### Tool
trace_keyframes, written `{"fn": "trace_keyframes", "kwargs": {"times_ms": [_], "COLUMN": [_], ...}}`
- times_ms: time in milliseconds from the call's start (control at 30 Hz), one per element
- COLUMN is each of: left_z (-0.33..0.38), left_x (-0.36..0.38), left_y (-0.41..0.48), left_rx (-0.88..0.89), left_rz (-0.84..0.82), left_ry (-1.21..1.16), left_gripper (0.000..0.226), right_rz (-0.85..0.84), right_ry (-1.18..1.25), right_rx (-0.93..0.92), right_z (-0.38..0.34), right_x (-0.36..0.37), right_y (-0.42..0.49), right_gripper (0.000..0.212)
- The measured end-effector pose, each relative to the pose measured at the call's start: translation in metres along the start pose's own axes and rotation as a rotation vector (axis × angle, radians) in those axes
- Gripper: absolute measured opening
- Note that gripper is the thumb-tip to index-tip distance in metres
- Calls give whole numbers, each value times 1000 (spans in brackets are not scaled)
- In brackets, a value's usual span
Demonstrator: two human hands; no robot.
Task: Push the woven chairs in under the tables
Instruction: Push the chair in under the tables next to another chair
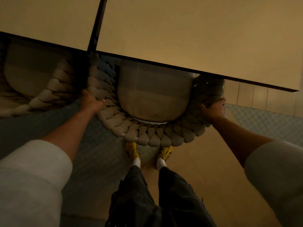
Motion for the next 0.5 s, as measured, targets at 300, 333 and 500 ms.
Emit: {"fn": "trace_keyframes", "kwargs": {"times_ms": [300,333,500], "left_z": [-9,-9,-16], "left_x": [4,4,5], "left_y": [2,2,2], "left_rx": [-18,-26,-52], "left_rz": [1,-3,-18], "left_ry": [37,44,104], "left_gripper": [72,73,78], "right_rz": [-7,-11,-42], "right_ry": [135,121,47], "right_rx": [47,42,24], "right_z": [8,8,11], "right_x": [5,6,5], "right_y": [-10,-11,-15], "right_gripper": [86,84,87]}}
Point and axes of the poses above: each hand's wrist, its own y-axis towards the middle knuckle, its own x-axis out of the palm, z = x × y, the point moved 4 cm from there along y, towards the middle knuckle, and after that the axes turned 14 degrees about -z, right-handed, at the moved point
